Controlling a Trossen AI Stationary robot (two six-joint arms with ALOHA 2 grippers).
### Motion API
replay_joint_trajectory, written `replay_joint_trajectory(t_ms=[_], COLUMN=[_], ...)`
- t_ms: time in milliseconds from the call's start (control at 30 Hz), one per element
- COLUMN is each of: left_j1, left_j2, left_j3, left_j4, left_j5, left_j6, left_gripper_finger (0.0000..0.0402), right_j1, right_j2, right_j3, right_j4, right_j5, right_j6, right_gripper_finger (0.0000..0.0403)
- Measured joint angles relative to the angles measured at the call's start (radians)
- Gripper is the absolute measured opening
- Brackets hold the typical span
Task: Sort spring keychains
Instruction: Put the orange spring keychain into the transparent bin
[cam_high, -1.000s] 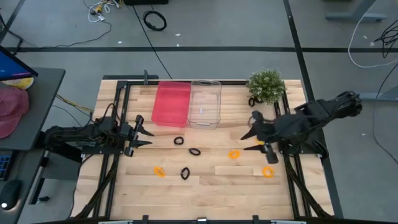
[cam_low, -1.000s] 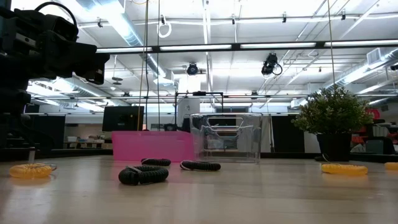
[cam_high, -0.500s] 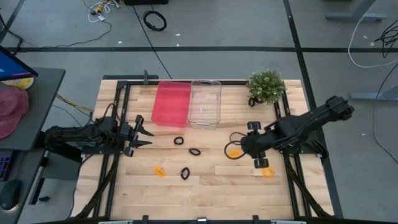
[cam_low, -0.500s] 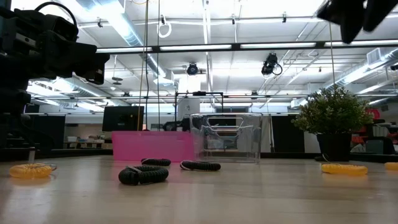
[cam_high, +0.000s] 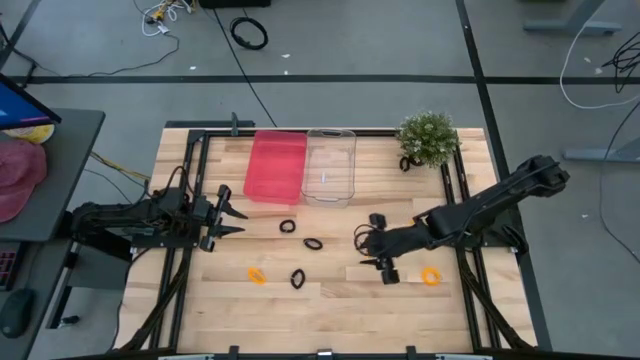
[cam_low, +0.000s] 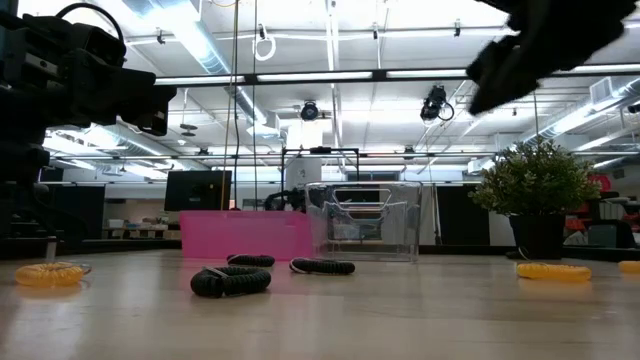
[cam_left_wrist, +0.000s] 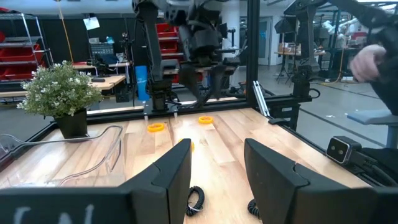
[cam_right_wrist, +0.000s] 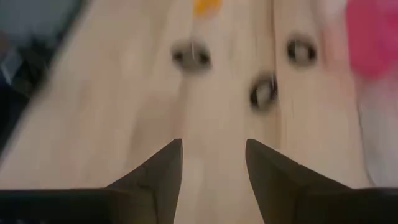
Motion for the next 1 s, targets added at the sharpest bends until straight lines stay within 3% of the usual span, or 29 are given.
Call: replay_joint_trajectory(t_ms=[100, 267, 500, 1000], left_j1=[0.000, 0.000, 0.000, 0.000], left_j2=[0.000, 0.000, 0.000, 0.000], left_j3=[0.000, 0.000, 0.000, -0.001], left_j4=[0.000, 0.000, 0.005, 0.015], left_j5=[0.000, 0.000, 0.000, 0.003], left_j6=[-0.001, -0.001, -0.001, -0.001], left_gripper_finger=[0.0154, 0.0154, 0.0154, 0.0154], right_j1=[-0.004, -0.026, -0.069, -0.077], right_j2=[-0.005, -0.044, -0.051, -0.051], right_j3=[-0.052, -0.057, -0.057, -0.095], right_j4=[0.111, -0.086, -0.335, -0.255], right_j5=[0.002, 0.005, 0.034, 0.064], right_j6=[-0.047, -0.211, -0.072, -0.057], right_gripper_finger=[0.0180, 0.0180, 0.0180, 0.0180])
